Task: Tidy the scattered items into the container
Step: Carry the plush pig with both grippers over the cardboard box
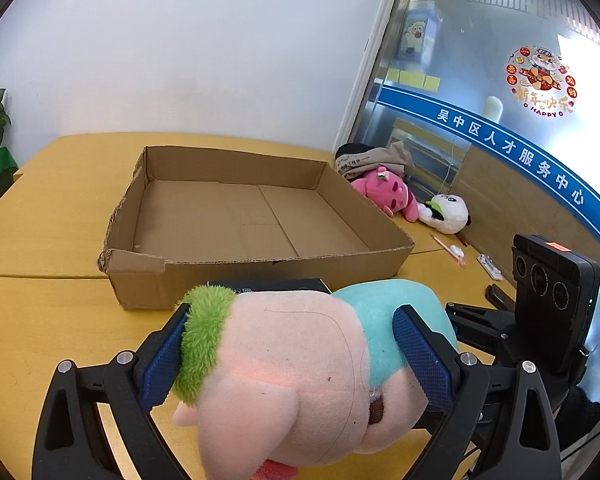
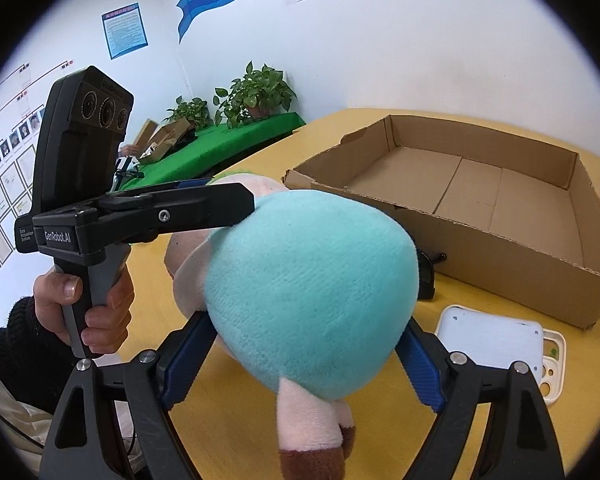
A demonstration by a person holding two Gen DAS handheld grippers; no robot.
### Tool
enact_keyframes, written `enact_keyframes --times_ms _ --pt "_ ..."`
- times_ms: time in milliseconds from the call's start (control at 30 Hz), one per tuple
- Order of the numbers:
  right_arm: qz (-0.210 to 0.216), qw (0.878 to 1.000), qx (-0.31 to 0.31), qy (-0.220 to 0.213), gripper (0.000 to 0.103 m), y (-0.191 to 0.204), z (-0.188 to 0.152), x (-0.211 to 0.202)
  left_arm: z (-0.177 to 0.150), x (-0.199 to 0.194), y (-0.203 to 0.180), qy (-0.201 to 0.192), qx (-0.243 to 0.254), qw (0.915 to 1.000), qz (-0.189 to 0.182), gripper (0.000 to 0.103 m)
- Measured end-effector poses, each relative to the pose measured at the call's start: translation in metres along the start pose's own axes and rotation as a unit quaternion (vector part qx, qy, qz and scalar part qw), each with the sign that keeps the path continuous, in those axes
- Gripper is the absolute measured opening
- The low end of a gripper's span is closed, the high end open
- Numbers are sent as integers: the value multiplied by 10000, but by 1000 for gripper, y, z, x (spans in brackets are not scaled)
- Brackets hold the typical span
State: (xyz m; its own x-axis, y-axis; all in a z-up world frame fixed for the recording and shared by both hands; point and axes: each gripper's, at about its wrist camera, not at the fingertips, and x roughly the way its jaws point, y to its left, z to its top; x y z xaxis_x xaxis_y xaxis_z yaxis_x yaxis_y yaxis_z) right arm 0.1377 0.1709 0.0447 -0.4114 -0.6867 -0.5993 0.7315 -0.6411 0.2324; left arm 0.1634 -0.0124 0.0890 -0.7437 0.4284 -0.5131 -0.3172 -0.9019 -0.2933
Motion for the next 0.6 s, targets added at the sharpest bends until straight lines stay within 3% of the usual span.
enact_keyframes --times_ms 300,600 --pt "50 9999 -112 -9 87 8 9 10 8 -7 10 -159 -156 9998 -7 98" --pt "-69 9986 -403 -341 87 13 47 -10 50 -20 7 -550 -32 9985 -23 98"
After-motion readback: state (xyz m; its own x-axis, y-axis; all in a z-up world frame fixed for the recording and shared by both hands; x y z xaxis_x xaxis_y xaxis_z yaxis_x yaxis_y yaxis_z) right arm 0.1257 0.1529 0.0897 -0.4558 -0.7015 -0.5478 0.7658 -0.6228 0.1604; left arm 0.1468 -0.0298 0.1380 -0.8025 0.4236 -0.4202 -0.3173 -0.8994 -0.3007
